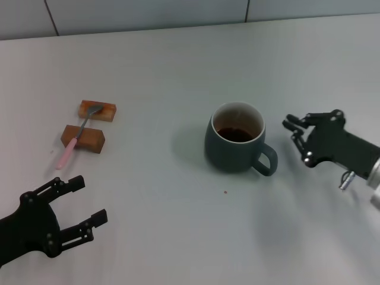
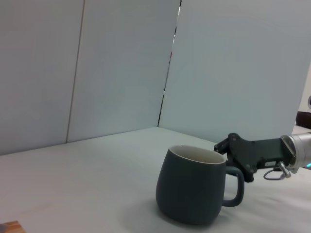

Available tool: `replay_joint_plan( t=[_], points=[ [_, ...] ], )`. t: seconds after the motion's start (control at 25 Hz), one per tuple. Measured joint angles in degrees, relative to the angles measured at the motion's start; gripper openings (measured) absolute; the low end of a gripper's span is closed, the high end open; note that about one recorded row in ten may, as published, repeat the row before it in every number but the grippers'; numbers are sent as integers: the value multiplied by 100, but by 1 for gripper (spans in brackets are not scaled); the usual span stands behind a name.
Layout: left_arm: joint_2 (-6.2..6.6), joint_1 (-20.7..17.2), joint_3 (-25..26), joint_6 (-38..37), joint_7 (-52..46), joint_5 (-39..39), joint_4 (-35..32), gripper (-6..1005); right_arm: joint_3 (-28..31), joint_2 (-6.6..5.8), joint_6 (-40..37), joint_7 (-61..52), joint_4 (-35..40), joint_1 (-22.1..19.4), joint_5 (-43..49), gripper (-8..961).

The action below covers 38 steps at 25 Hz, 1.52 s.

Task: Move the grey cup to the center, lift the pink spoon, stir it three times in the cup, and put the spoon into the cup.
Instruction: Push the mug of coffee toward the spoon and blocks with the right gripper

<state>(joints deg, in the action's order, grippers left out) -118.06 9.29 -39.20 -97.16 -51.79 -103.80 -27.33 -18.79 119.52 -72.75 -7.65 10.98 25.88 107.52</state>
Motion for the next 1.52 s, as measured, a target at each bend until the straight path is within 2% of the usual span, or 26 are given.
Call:
replay_joint_plan(
  t=[0.16, 0.28, 0.84, 1.24, 1.52],
  points=[
    [2, 34, 28, 35, 0, 0, -9, 843, -377, 0, 116, 41, -56, 62, 14, 64],
    [5, 47, 31, 43, -3, 0, -9, 843, -437, 2, 117, 88, -100, 56, 10, 64],
    [11, 74, 36, 76, -14, 0, -17, 844, -378, 10, 224, 402, -565, 301, -21, 64],
    [11, 69, 80, 62, -16, -1, -18, 844, -358, 10, 578, 405, -965, 779, -39, 64],
    [11, 81, 80, 65, -16, -1, -18, 845, -291, 10, 597, 379, -1145, 949, -39, 73]
  ],
)
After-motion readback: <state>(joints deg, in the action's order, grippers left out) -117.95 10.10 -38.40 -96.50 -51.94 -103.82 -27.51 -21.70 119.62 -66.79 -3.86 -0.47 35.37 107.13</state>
